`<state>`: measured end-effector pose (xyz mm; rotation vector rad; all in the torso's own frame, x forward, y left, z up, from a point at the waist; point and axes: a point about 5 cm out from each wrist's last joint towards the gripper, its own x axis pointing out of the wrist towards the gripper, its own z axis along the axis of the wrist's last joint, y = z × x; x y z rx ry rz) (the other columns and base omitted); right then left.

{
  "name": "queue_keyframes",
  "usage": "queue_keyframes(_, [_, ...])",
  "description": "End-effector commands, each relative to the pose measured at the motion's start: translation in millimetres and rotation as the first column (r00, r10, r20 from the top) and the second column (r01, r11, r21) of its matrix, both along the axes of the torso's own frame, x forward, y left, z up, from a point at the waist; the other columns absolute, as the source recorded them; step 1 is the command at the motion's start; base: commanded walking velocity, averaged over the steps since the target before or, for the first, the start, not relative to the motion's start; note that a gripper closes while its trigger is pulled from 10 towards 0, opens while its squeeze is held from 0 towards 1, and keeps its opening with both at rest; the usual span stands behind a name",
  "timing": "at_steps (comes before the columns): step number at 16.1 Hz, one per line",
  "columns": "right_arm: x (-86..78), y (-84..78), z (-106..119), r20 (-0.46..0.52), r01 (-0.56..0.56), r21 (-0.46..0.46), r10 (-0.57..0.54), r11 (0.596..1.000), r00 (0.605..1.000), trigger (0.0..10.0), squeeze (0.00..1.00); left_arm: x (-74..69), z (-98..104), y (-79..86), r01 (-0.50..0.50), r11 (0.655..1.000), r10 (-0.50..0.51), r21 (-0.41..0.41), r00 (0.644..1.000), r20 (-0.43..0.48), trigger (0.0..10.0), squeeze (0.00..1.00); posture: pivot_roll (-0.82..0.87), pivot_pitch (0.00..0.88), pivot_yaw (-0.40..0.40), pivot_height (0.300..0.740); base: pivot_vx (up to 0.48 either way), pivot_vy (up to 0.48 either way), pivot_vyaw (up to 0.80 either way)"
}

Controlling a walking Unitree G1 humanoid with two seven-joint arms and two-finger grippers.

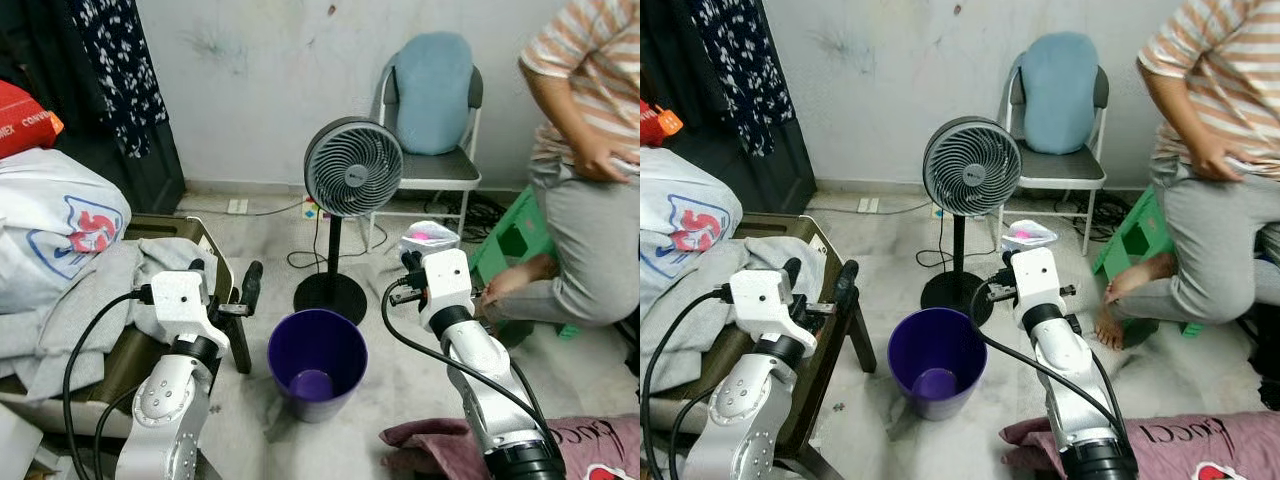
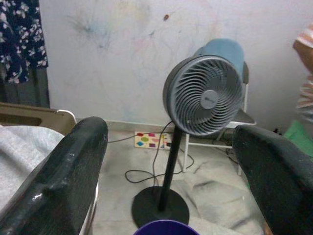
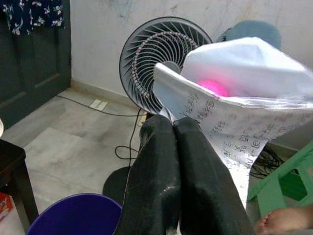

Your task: Clean up the room

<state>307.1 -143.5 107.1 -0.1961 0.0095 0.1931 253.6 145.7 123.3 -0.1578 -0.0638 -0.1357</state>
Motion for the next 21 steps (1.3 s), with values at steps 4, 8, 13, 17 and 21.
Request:
queue_keyframes(4, [1.1, 0.6, 2.9, 0.011, -0.007, -0.007, 0.007, 1.0, 1.0, 10.0, 0.0, 0.0, 2.0, 0.1, 0.003, 1.0, -0.003, 0.007, 1.0, 0.006, 10.0, 0.0, 0.04, 0.002, -0.025, 0.74, 0.276, 0.0, 0.0])
queue_keyframes(8, [1.8, 0.9, 3.7, 0.016, -0.004, -0.007, 0.004, 1.0, 1.0, 10.0, 0.0, 0.9, 1.6, 0.7, 0.001, 1.0, -0.001, 0.006, 1.0, 0.001, 10.0, 0.0, 0.04, 0.006, -0.023, 0.74, 0.272, 0.0, 0.0])
queue_keyframes(13, [3.4, 1.7, 5.6, 0.025, -0.003, -0.008, 0.003, 1.0, 1.0, 10.0, 0.0, 3.3, -0.2, 3.0, -0.026, 1.0, 0.026, 0.016, 0.999, -0.018, 10.0, 0.0, 0.04, 0.007, -0.021, 0.74, 0.154, 0.0, 0.0])
queue_keyframes(17, [3.3, 2.8, 8.6, 0.043, -0.009, -0.014, 0.01, 1.0, 0.999, 10.0, 0.0, 5.3, -0.1, 4.0, -0.031, 0.999, 0.031, 0.018, 0.999, -0.017, 10.0, 0.0, 0.03, 0.004, -0.014, 0.74, 0.0, 0.0, 0.55])
queue_keyframes(21, [4.6, 3.1, 8.8, 0.048, -0.016, -0.029, 0.018, 0.999, 0.999, 10.0, 0.0, 4.5, 1.7, 3.8, -0.008, 1.0, 0.008, 0.024, 1.0, -0.009, 10.0, 0.0, 0.04, 0.0, -0.024, 0.74, 0.0, 0.0, 0.8])
